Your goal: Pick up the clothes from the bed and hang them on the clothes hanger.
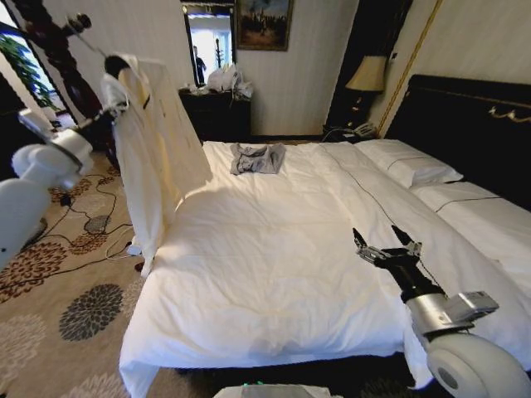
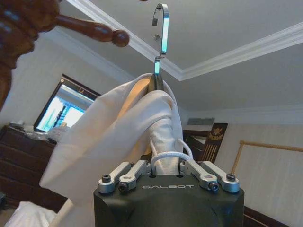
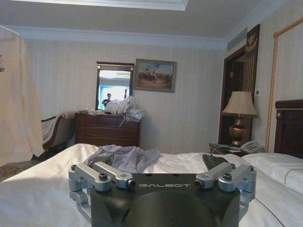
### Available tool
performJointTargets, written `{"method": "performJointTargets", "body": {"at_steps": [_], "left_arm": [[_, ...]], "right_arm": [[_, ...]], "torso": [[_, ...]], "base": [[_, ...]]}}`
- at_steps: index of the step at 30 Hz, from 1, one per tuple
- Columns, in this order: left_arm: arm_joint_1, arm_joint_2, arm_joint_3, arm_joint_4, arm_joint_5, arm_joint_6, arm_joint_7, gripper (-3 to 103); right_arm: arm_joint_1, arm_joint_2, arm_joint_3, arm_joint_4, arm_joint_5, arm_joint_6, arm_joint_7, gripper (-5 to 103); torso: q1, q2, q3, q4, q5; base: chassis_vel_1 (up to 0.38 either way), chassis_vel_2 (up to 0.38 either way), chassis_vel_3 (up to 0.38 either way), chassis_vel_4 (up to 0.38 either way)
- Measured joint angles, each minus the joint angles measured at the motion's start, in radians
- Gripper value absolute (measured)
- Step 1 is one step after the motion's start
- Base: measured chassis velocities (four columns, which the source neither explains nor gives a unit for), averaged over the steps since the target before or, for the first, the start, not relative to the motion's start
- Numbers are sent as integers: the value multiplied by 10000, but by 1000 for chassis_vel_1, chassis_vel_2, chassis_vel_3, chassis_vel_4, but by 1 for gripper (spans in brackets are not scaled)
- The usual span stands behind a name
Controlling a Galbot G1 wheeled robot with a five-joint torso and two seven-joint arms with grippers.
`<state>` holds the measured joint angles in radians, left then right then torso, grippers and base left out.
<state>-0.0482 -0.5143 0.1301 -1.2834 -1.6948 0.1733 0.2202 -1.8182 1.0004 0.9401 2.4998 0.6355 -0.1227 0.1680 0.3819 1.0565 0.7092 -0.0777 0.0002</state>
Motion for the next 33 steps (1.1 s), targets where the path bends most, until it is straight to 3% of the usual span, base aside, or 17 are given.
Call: {"method": "performJointTargets", "body": {"at_steps": [6, 17, 22, 33], "left_arm": [[-541, -54, 440, 487, -134, 34, 71, 20], [-2023, -1115, 1639, 2159, -42, 96, 286, 20], [-2146, -1362, 1578, 2437, 111, 106, 286, 20], [-1793, -995, 1128, 2563, 26, 197, 485, 20]], "right_arm": [[13, 58, -45, 0, -27, 8, -4, 100], [-138, 47, 102, 2, -32, 68, -9, 100], [-195, 82, 205, 1, -17, 94, -8, 100], [-161, -78, 186, 2, 17, 111, -3, 100]], "torso": [[0, 0, -1, 4, -1], [0, 0, 0, -3, -2], [1, 0, 1, -4, -1], [-1, 0, -1, 4, -3]], "base": [[0, 0, 0, 0], [0, 0, 0, 0], [0, 0, 0, 0], [0, 0, 0, 0]]}}
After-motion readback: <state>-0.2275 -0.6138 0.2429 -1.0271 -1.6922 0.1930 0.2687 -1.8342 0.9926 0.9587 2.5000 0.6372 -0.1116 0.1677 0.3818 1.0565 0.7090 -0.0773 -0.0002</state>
